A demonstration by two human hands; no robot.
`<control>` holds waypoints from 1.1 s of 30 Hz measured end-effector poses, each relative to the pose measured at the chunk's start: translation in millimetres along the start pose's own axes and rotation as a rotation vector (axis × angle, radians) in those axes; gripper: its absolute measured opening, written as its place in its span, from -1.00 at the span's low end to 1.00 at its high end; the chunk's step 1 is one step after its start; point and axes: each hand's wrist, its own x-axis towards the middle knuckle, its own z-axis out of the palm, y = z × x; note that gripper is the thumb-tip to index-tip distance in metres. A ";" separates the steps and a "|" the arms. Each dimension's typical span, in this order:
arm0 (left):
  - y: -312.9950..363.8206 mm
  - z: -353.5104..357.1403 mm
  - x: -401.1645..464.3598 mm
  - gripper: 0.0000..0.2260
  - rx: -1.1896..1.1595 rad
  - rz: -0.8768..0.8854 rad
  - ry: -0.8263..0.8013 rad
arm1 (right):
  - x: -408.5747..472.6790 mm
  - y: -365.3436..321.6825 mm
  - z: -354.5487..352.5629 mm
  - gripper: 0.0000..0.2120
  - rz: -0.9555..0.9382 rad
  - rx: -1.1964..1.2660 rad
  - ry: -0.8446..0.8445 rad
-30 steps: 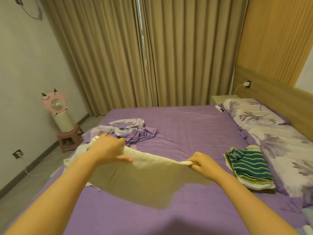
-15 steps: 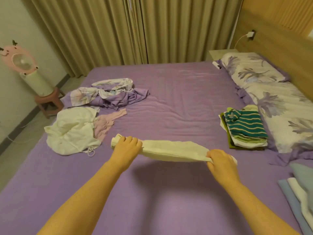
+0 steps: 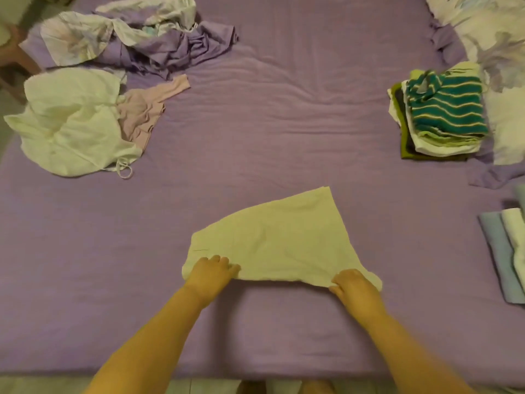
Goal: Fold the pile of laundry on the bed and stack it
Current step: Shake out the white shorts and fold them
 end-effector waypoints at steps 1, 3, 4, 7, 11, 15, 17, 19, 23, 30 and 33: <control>1.5 9.1 -0.4 -0.47 -0.010 0.007 -0.021 | -0.9 -1.3 7.7 -0.78 0.009 -0.002 -0.034; 3.5 25.0 1.3 -0.53 -0.053 -0.002 -0.055 | 1.4 -3.0 23.1 -0.78 0.052 0.045 -0.032; 4.3 31.6 4.0 -0.59 -0.087 -0.013 -0.072 | 3.6 -2.2 30.5 -0.78 0.075 0.090 -0.015; 6.6 50.0 14.7 -0.73 -0.269 -0.087 -0.074 | 10.0 -5.2 45.7 -0.74 0.102 0.077 -0.069; 19.0 70.5 31.5 -0.64 -0.467 -0.149 0.235 | 28.5 -17.0 61.4 -0.73 0.007 0.024 0.094; 52.7 55.5 62.2 -0.48 -0.471 -0.159 0.368 | 61.2 -50.9 59.4 -0.48 -0.095 -0.041 0.197; 67.4 46.4 83.8 -0.48 -0.459 -0.151 0.395 | 84.4 -70.2 58.2 -0.46 -0.180 -0.076 0.246; 74.0 49.6 103.5 -0.47 -0.451 -0.170 0.373 | 107.9 -78.5 64.0 -0.42 -0.207 -0.144 0.255; 72.7 81.7 126.2 -0.37 -0.421 -0.182 0.412 | 139.2 -53.0 85.8 -0.39 -0.228 -0.224 0.292; 63.6 70.0 148.9 -0.29 -0.388 -0.185 0.566 | 171.9 -23.3 60.1 -0.38 -0.407 -0.308 0.328; 41.1 41.7 177.0 -0.39 -0.304 -0.139 0.590 | 200.6 -15.8 25.6 -0.40 -0.419 -0.368 0.307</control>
